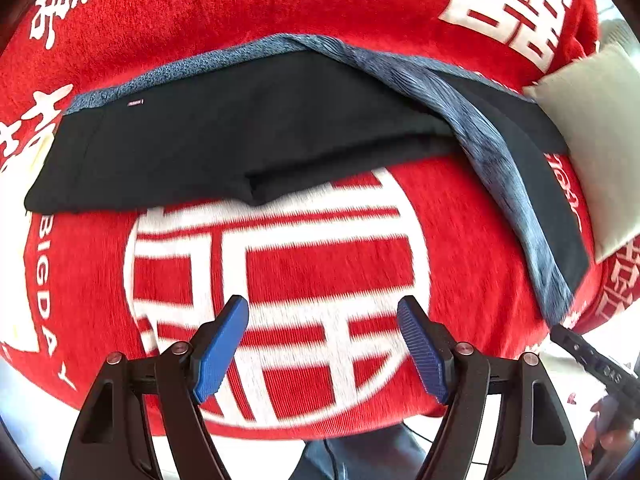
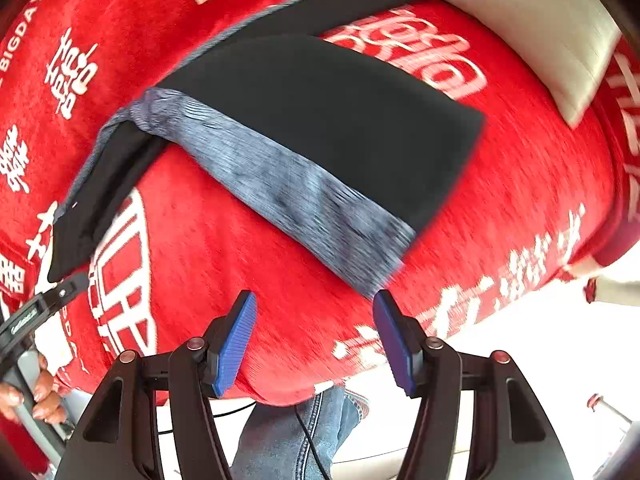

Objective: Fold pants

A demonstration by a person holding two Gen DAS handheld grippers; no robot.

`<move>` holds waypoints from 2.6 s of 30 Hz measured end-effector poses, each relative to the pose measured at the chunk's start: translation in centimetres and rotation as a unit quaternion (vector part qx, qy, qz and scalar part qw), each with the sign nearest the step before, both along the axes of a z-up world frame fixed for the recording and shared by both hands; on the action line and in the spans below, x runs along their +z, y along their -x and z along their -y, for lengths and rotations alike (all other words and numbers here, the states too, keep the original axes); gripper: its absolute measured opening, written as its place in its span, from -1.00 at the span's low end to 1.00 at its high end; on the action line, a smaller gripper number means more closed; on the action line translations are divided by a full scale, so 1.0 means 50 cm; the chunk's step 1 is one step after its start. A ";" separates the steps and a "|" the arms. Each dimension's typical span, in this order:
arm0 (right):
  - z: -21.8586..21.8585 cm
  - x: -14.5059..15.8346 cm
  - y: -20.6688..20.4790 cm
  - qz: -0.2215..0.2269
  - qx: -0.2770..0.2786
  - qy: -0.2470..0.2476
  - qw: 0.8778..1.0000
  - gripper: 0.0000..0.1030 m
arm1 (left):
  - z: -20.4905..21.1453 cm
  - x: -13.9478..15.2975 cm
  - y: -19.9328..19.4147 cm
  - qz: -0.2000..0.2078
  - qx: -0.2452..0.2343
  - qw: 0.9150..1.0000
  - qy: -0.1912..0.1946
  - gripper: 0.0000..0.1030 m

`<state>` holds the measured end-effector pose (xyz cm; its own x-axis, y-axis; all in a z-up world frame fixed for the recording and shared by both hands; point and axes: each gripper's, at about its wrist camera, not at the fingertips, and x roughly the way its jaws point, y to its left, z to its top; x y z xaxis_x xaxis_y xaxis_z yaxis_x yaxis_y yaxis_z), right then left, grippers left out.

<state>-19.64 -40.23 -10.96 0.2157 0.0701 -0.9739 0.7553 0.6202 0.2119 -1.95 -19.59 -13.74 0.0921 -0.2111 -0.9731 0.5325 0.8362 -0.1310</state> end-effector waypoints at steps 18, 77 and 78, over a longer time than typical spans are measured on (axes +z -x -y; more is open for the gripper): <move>0.068 -0.038 0.035 0.101 0.028 -0.027 0.994 -0.06 | 0.144 -0.052 0.057 -0.038 -0.031 0.999 0.010 0.51; 0.634 0.169 -0.389 0.095 0.145 0.045 0.984 -0.37 | 0.532 -0.040 -0.276 0.004 0.021 0.999 -0.033 0.18; 0.622 0.130 -0.390 0.071 0.154 0.034 0.985 -0.46 | 0.526 -0.048 -0.279 0.008 0.024 0.999 -0.039 0.18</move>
